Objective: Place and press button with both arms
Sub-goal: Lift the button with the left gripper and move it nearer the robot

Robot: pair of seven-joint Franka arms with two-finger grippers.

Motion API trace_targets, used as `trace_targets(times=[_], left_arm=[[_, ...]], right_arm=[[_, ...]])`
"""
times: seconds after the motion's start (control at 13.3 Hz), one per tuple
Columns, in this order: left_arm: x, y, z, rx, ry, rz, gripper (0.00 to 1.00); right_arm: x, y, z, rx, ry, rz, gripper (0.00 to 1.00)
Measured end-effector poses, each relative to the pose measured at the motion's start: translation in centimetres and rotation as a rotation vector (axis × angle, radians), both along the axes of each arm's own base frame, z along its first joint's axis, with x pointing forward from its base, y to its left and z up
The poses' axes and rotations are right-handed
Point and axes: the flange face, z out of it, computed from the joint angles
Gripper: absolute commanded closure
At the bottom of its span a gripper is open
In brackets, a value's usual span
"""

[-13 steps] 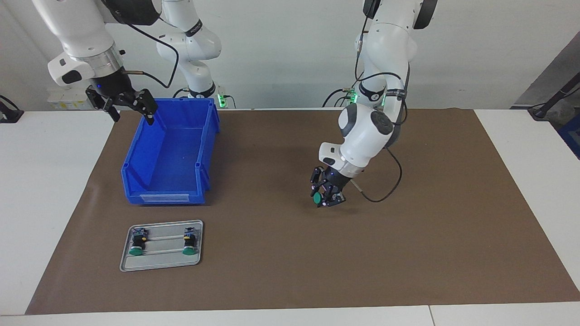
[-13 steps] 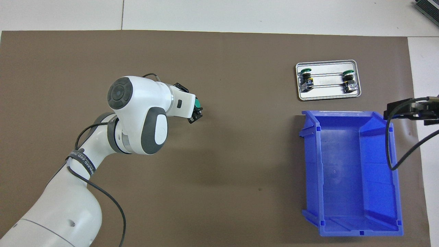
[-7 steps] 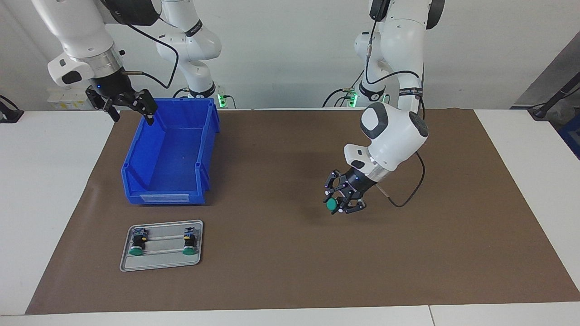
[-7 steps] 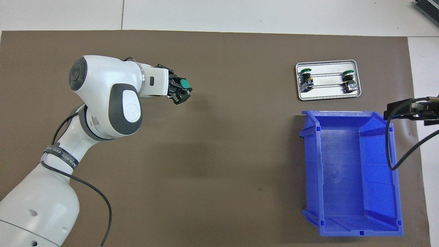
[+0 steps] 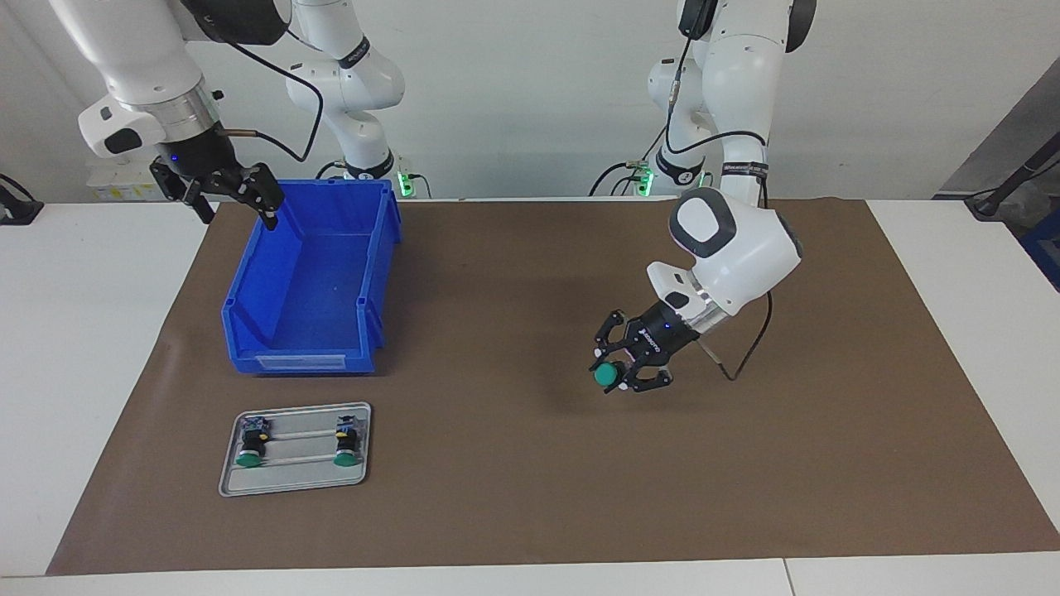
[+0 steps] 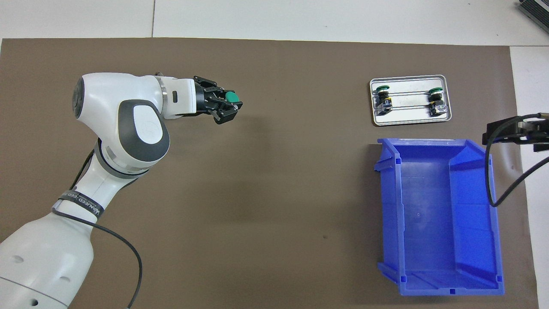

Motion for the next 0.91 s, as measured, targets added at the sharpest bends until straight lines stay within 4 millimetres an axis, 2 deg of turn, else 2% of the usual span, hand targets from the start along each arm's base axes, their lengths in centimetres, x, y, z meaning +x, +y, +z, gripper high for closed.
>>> trace_targets(times=[0.23,0.6,0.91], left_arm=[[-1.0,1.3,-1.1,-0.072,-0.011,0.014,0.92],[-3.3,1.9,-2.5,-0.194,-0.026,0.057,0.94],[-4.9,2.5,-3.6,-0.226,-0.027,0.075,0.94]], right_arm=[[0.0,0.2,-0.1,-0.001,0.012,0.004,0.0],[0.0,0.0,-0.1,-0.001,0.014,-0.001,0.0],[-0.1,0.0,-0.2,-0.001,0.015,-0.001,0.0]])
